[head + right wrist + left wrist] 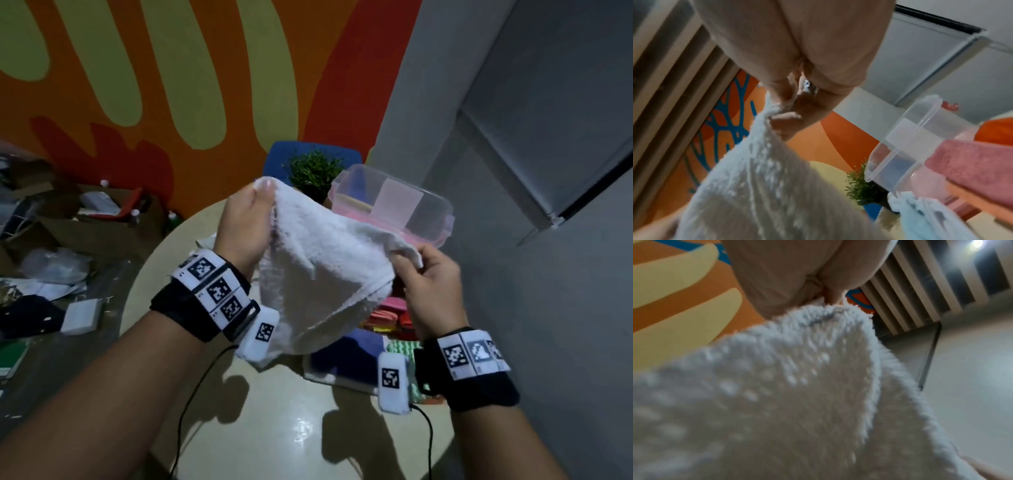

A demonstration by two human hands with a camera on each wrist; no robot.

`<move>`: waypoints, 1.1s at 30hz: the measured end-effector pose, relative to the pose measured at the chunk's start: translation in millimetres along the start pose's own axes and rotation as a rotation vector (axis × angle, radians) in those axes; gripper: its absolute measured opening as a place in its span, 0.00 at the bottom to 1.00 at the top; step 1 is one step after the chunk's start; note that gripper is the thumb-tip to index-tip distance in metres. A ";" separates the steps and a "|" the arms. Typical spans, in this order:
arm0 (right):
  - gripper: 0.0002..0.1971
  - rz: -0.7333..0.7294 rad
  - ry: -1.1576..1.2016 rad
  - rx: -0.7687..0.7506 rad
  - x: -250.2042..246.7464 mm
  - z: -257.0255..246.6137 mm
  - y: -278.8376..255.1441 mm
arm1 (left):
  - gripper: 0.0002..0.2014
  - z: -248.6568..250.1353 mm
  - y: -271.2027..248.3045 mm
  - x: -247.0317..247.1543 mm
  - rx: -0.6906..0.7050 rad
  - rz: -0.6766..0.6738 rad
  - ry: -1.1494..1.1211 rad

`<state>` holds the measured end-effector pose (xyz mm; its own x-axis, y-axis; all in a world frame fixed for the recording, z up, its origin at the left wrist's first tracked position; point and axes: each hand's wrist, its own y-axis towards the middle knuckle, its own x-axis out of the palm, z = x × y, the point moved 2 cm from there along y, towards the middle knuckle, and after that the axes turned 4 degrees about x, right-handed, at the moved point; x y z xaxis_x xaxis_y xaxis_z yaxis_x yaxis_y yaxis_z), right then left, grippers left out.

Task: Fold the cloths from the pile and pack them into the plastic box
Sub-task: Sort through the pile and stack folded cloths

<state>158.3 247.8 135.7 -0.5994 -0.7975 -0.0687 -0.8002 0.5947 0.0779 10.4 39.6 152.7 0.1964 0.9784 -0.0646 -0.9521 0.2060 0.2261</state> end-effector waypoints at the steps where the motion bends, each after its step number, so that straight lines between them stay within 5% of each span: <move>1: 0.04 0.001 0.106 0.015 -6.0 -2.3 3.9 | 0.20 1.0 1.0 0.7 -0.038 -0.051 -0.121; 2: 0.05 -0.002 0.203 0.023 -10.4 -4.8 9.4 | 0.16 0.4 -1.9 3.9 -0.079 -0.178 -0.140; 4: 0.07 0.006 0.363 0.013 -16.0 -9.7 23.2 | 0.09 -18.5 -20.9 18.3 -0.142 -0.579 0.182; 6: 0.07 0.014 0.522 0.035 -19.0 -10.0 33.6 | 0.17 -49.5 -45.9 31.7 -0.140 -0.763 0.437; 8: 0.15 0.016 0.526 0.101 -17.4 3.7 35.5 | 0.14 -62.4 -60.5 47.8 -0.186 -0.650 0.187; 10: 0.28 -0.105 0.280 0.209 -7.4 28.7 24.7 | 0.13 -62.4 -64.5 62.6 -0.292 -0.474 -0.143; 12: 0.23 -0.266 0.140 0.302 7.0 53.5 5.5 | 0.16 -51.1 -61.2 76.0 -0.353 -0.387 -0.295; 17: 0.18 -0.223 0.409 0.428 12.4 73.8 -12.9 | 0.21 -46.7 -54.5 79.0 -0.441 -0.282 -0.532; 20: 0.17 -0.192 0.479 0.396 3.8 71.0 -4.0 | 0.28 -68.5 -71.3 79.2 -0.425 -0.452 -0.148; 22: 0.24 -0.205 0.526 0.351 -3.9 67.8 4.2 | 0.13 -84.8 -78.2 82.0 -0.336 -0.429 0.094; 26: 0.29 -0.196 0.310 0.265 -24.8 74.6 21.0 | 0.18 -70.7 -69.6 80.0 -0.377 -0.122 -0.046; 30: 0.14 -0.036 0.051 0.319 -42.0 95.8 38.3 | 0.26 -54.3 -44.3 61.7 -0.214 0.041 0.037; 33: 0.03 -0.014 -0.036 0.451 -46.5 107.7 38.5 | 0.20 -41.5 -31.8 48.4 -0.181 0.068 -0.055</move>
<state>153.1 318.7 34.7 -0.5824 -0.8065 -0.1015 -0.7329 0.5750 -0.3635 40.5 79.7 102.0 0.1380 0.9904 -0.0007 -0.9892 0.1379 0.0496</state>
